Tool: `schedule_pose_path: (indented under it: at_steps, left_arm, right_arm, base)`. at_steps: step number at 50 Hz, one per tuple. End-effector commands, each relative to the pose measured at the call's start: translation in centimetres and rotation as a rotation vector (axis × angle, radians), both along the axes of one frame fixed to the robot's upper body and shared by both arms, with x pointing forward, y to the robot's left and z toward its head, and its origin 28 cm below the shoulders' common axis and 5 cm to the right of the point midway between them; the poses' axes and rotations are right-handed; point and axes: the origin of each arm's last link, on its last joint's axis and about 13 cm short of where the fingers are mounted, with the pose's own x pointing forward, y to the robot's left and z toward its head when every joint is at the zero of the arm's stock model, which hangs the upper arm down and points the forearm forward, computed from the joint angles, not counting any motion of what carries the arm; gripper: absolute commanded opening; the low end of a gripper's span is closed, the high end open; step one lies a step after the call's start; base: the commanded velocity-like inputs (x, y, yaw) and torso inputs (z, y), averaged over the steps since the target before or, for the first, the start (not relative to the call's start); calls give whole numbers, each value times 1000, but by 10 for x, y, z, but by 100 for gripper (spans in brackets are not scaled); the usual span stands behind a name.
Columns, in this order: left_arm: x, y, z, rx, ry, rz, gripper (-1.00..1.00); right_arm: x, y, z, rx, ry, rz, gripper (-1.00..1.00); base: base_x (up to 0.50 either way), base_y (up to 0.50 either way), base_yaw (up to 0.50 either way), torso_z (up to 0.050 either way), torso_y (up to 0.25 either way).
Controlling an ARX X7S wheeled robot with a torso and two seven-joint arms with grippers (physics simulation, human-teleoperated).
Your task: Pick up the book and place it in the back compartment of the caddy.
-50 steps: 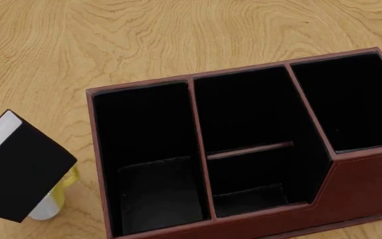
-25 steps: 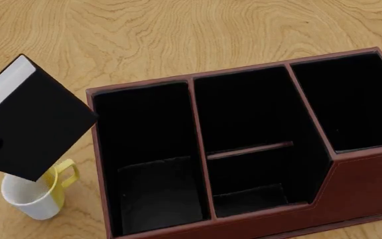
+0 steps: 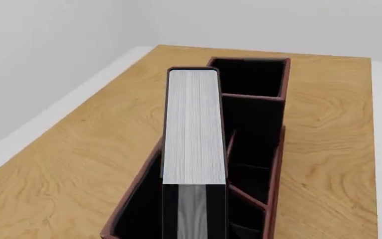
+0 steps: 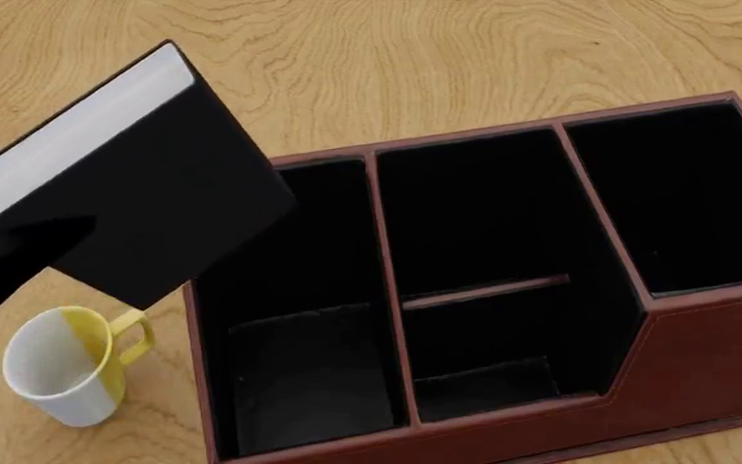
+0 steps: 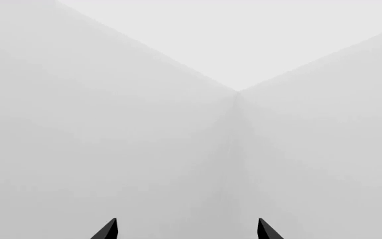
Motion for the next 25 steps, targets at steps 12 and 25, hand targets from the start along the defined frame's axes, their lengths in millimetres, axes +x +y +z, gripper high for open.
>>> schedule_pose_path:
  at_steps: [12, 25]
  left_arm:
    - [16, -45, 38, 61, -45, -169, -100]
    - [23, -60, 44, 86, -33, -214, -100]
  right_arm:
    - [1, 2, 4, -7, 3, 7, 100]
    - [2, 3, 4, -9, 4, 6, 100]
  base:
    - [0, 0, 0, 0, 2]
    - [0, 0, 0, 1, 2]
